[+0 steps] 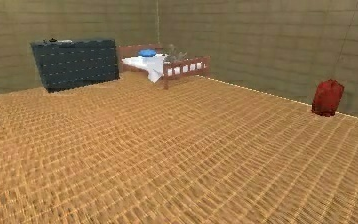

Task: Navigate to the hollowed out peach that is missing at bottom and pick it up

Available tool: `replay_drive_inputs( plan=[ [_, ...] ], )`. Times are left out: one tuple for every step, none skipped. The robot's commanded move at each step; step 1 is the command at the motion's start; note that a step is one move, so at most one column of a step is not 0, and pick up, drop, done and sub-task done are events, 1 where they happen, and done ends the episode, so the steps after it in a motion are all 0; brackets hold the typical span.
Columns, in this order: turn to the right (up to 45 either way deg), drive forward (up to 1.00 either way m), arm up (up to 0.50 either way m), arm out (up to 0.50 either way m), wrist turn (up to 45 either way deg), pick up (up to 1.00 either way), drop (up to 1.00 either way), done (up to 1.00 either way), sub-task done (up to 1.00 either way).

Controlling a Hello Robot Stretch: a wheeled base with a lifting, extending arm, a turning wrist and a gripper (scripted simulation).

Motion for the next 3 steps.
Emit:
replay_drive_inputs(
  plan=[
    [0.0, 0.20, 0.00, 0.00, 0.0, 0.00, 0.00, 0.00, 0.00],
    [-45.0, 0.00, 0.00, 0.00, 0.0, 0.00, 0.00, 0.00, 0.00],
    [-27.0, 0.00, 0.00, 0.00, 0.0, 0.00, 0.00, 0.00, 0.00]
  ],
)
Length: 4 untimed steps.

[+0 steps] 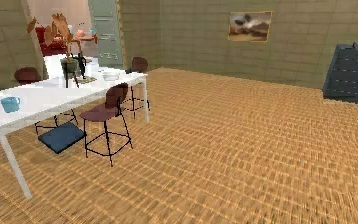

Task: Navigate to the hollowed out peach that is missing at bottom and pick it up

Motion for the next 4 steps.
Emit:
replay_drive_inputs(
  plan=[
    [0.0, 0.10, 0.00, 0.00, 0.0, 0.00, 0.00, 0.00, 0.00],
    [-45.0, 0.00, 0.00, 0.00, 0.0, 0.00, 0.00, 0.00, 0.00],
    [-12.0, 0.00, 0.00, 0.00, 0.0, 0.00, 0.00, 0.00, 0.00],
    [0.0, 0.10, 0.00, 0.00, 0.0, 0.00, 0.00, 0.00, 0.00]
  ],
)
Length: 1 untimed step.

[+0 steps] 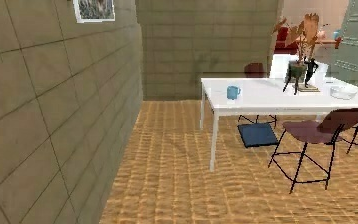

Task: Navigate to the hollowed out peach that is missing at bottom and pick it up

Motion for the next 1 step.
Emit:
replay_drive_inputs(
  plan=[
    [45.0, 0.00, 0.00, 0.00, 0.0, 0.00, 0.00, 0.00, 0.00]
  ],
)
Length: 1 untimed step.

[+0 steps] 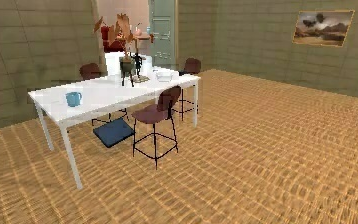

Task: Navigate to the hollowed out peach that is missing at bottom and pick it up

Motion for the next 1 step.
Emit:
replay_drive_inputs(
  plan=[
    [18.0, 0.00, 0.00, 0.00, 0.0, 0.00, 0.00, 0.00, 0.00]
  ],
)
